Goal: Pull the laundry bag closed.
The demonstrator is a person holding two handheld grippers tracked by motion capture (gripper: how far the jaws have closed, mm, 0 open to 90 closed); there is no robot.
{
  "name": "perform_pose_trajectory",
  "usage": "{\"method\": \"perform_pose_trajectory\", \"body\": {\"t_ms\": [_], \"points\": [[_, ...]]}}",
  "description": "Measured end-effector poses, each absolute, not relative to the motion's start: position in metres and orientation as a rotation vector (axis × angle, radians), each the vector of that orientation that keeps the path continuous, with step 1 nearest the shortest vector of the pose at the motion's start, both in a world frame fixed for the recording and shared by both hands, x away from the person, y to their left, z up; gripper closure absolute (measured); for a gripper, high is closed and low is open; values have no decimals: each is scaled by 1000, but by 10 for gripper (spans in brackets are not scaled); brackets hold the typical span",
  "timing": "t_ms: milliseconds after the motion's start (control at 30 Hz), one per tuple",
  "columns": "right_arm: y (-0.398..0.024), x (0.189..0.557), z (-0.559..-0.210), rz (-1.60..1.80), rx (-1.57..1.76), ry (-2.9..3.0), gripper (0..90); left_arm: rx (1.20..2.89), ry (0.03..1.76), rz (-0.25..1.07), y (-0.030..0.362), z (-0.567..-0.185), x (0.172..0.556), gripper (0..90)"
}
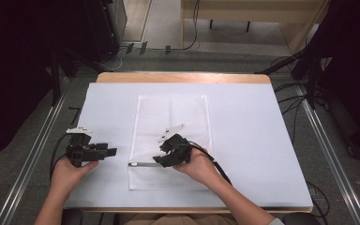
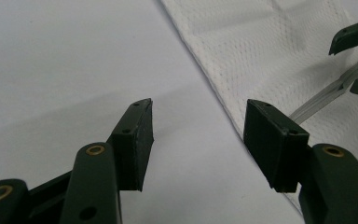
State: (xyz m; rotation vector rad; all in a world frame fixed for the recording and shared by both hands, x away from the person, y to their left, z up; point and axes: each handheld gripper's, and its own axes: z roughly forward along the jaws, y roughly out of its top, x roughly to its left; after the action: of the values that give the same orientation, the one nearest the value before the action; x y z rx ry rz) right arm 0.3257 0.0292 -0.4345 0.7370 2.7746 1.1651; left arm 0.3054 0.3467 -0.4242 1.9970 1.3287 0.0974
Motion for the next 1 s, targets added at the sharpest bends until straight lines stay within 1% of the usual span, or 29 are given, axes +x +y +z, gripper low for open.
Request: {"method": "perform_pose_trajectory", "body": {"t_ms": [33, 233, 300, 367, 1000], "points": [[29, 326, -434, 1165, 737, 2775, 538, 1996, 1329, 98, 347, -424, 305, 431], [43, 324, -439, 1186, 735, 2818, 614, 1999, 1327, 96, 347, -425, 305, 431], [45, 324, -440, 1190, 734, 2822, 619, 2000, 1326, 96, 347, -425, 306, 431], [48, 323, -442, 1187, 725, 2834, 645, 1998, 1328, 99, 347, -425, 306, 430], [79, 314, -453, 1181, 674, 2902, 731, 2001, 1325, 100, 347, -425, 306, 430]]}}
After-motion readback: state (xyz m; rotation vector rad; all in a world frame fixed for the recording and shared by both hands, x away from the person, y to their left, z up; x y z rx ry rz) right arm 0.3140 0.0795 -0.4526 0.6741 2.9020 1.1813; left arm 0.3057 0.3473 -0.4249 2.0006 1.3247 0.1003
